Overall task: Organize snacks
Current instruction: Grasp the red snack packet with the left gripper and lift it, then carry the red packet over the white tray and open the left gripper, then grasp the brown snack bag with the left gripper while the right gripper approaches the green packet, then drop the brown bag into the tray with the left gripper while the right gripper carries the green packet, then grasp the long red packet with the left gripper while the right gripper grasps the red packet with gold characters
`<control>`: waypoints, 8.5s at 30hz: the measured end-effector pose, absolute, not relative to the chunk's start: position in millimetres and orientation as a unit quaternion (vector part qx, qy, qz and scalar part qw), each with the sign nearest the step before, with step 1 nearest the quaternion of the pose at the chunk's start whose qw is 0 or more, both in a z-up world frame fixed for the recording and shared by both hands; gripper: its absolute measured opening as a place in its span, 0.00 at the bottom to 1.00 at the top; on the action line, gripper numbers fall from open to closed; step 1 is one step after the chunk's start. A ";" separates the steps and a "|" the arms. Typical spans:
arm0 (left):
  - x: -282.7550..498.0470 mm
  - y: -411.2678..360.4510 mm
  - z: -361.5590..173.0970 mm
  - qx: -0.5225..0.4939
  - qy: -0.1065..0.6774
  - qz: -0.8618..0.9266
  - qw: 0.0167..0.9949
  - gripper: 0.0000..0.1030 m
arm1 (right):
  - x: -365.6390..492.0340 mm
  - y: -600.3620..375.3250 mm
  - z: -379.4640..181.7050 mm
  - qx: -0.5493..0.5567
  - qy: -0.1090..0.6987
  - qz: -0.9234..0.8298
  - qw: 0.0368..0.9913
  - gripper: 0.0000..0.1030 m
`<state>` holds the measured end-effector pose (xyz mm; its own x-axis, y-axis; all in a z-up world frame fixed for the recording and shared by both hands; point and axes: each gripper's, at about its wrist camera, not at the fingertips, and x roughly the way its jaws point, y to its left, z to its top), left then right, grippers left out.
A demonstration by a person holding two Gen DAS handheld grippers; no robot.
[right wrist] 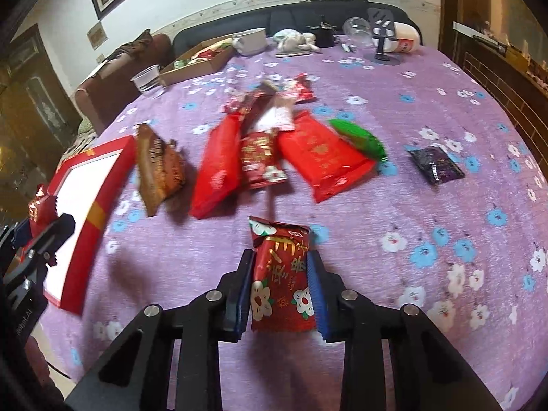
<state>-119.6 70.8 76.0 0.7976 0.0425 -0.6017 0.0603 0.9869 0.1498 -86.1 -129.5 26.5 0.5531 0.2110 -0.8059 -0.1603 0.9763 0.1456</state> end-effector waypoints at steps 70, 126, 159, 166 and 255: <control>-147.1 190.5 52.1 0.000 0.340 0.028 0.940 0.74 | -92.4 -178.5 64.6 0.200 0.359 0.159 0.898 0.71; -35.1 64.8 34.7 -0.042 0.420 -0.095 0.901 0.33 | 65.9 -245.9 13.7 0.296 0.438 0.028 0.849 0.61; -114.8 160.2 53.1 -0.094 0.380 -0.048 0.919 0.33 | -19.3 -172.2 33.5 0.366 0.424 0.238 0.793 0.19; -125.0 201.2 46.1 -0.116 0.378 -0.010 0.919 0.34 | -27.7 -79.4 44.5 0.304 0.445 0.299 0.787 0.19; 15.3 -8.8 9.1 0.003 0.465 -0.048 0.884 0.51 | 23.4 -201.6 11.9 0.091 0.426 0.104 0.894 0.51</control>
<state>15.3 -8.8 9.1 0.5633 -0.0825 -0.8221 0.0874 0.9954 -0.0400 23.4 -201.6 11.9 0.6149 0.2641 -0.7431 -0.1084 0.9616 0.2521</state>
